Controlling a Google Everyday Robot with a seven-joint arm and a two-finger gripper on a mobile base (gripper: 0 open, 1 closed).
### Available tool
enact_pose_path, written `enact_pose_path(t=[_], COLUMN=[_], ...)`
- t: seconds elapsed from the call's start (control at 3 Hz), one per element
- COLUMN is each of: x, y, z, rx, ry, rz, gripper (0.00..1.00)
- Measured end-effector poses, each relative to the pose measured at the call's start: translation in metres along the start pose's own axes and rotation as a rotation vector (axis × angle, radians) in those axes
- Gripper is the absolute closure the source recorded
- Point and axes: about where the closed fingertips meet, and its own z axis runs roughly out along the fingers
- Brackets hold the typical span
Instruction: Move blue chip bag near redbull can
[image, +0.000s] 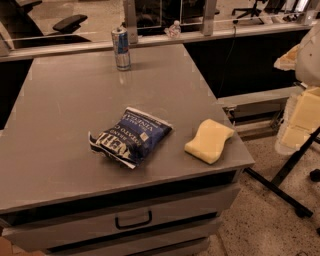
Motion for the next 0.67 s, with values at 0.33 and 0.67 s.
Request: enact_pose_path(t=[0.33, 0.67], x=[-0.002, -0.022], y=[0.0, 0.023], z=[-0.003, -0.004], rx=[0.007, 0.029], ry=[-0.012, -0.1], rz=[-0.008, -0.052], gripper=[0.0, 0.0])
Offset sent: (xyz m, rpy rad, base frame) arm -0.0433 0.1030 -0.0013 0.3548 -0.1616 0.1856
